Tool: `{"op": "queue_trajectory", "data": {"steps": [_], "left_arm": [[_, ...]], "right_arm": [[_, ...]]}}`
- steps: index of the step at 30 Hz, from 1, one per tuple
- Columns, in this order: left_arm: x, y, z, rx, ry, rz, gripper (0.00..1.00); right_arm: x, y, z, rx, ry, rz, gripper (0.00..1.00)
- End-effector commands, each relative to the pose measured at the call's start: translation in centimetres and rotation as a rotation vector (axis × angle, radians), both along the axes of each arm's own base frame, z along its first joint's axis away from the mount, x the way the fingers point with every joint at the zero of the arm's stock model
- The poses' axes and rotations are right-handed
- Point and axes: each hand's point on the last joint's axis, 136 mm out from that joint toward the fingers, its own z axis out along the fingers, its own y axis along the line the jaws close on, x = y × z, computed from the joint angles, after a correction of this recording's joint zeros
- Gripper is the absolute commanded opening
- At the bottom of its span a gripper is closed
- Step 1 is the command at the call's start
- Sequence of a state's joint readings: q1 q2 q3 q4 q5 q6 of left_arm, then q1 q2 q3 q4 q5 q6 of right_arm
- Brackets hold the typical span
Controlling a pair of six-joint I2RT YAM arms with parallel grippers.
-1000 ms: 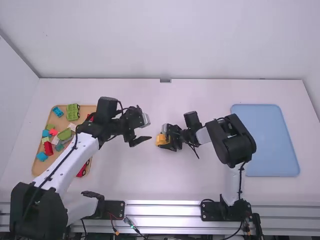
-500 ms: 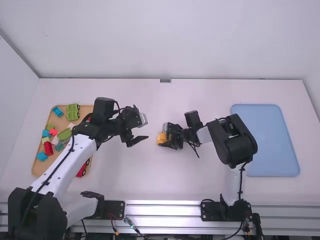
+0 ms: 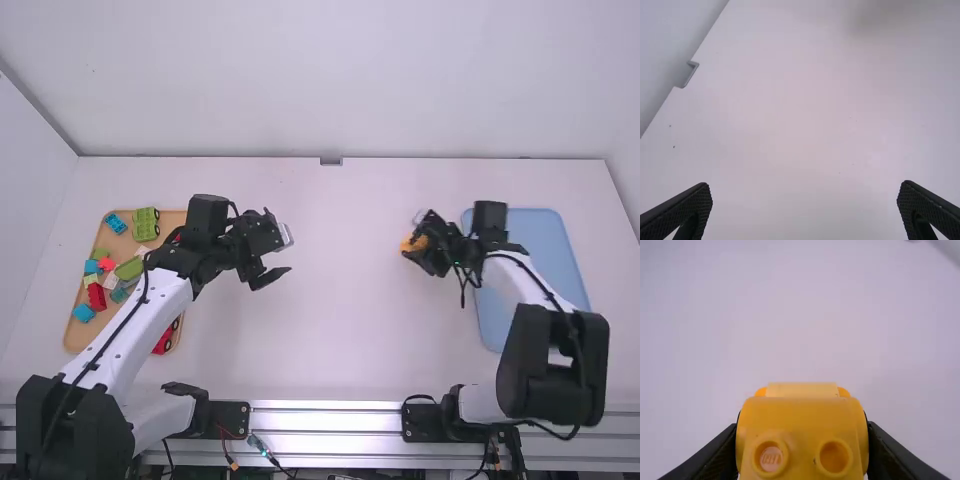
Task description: Assemble lego blocks to make yellow taxi
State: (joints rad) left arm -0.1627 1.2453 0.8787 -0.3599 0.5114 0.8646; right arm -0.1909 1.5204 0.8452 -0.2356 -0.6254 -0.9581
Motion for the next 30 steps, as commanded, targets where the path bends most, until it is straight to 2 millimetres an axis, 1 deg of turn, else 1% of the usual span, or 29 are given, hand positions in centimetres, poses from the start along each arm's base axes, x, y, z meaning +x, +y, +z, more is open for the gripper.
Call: {"op": "queue_trajectory", "data": {"steps": [1,3,5,6,7,8,9,10,11,13,15,17,18,19,20,21,22,23,26,29,30], "left_arm": [[0.1,0.3,0.3,0.012,-0.026,0.002,0.99],[0.2,0.3,0.5,0.01,-0.033,0.002,0.99],[0.4,0.2,0.7,0.008,-0.046,0.002,0.99],[0.5,0.2,0.7,0.008,-0.047,0.002,0.99],[0.6,0.2,0.8,0.006,-0.053,0.002,0.99],[0.6,0.2,0.8,0.006,-0.057,0.002,0.99],[0.7,0.2,0.8,0.005,-0.058,0.002,0.99],[0.8,0.2,0.8,0.005,-0.061,0.001,0.99],[0.9,0.2,0.8,0.004,-0.063,0.001,0.98],[1.1,0.1,0.6,0.002,-0.06,-0.001,0.99],[1.1,0.1,0.4,0.003,-0.054,-0.001,0.99],[1.2,0.1,0.0,0.004,-0.044,-0.001,0.99],[1.3,0.1,-0.1,0.005,-0.042,-0.001,0.99],[1.3,0.0,-0.3,0.006,-0.037,-0.001,0.99],[1.4,0.0,-0.5,0.006,-0.032,-0.001,0.99],[1.4,0.0,-0.5,0.006,-0.031,-0.001,0.99],[1.4,0.0,-0.6,0.007,-0.028,-0.001,0.99],[1.4,0.0,-0.7,0.005,-0.023,0.002,0.99],[1.9,0.0,-0.5,-0.033,-0.006,0.045,0.99],[2.6,-0.2,0.2,-0.085,-0.001,0.096,0.99],[3.0,-0.2,0.6,-0.111,0.0,0.119,0.99]], "right_arm": [[0.3,-5.4,0.5,-0.045,-0.017,-0.148,0.34],[0.1,-7.8,0.3,-0.041,-0.012,-0.215,0.36],[0.4,-12.0,-0.2,-0.009,-0.012,-0.372,0.37],[0.5,-12.5,-0.3,-0.002,-0.014,-0.393,0.38],[0.9,-14.6,-0.9,0.019,-0.023,-0.47,0.41],[1.2,-16.0,-1.5,0.036,-0.03,-0.521,0.44],[1.3,-16.9,-1.9,0.045,-0.033,-0.552,0.45],[1.5,-18.5,-2.7,0.061,-0.032,-0.605,0.45],[1.5,-19.4,-3.3,0.071,-0.026,-0.638,0.46],[1.4,-21.7,-5.2,0.106,0.007,-0.716,0.46],[1.3,-22.5,-6.3,0.132,0.036,-0.745,0.46],[1.3,-23.1,-7.9,0.143,0.07,-0.758,0.45],[1.3,-23.2,-8.4,0.147,0.081,-0.759,0.5],[1.5,-23.2,-8.9,0.151,0.092,-0.758,0.57],[1.5,-23.3,-9.4,0.155,0.104,-0.758,0.66],[1.5,-23.3,-9.5,0.156,0.106,-0.759,0.68],[1.5,-23.3,-9.5,0.157,0.112,-0.759,0.75],[1.4,-23.2,-9.4,0.161,0.12,-0.759,1.0],[1.8,-23.3,-8.7,0.186,0.14,-0.794,0.99],[2.0,-23.7,-7.2,0.189,0.19,-0.886,0.99],[1.9,-23.7,-6.2,0.173,0.213,-0.914,0.99]]}}
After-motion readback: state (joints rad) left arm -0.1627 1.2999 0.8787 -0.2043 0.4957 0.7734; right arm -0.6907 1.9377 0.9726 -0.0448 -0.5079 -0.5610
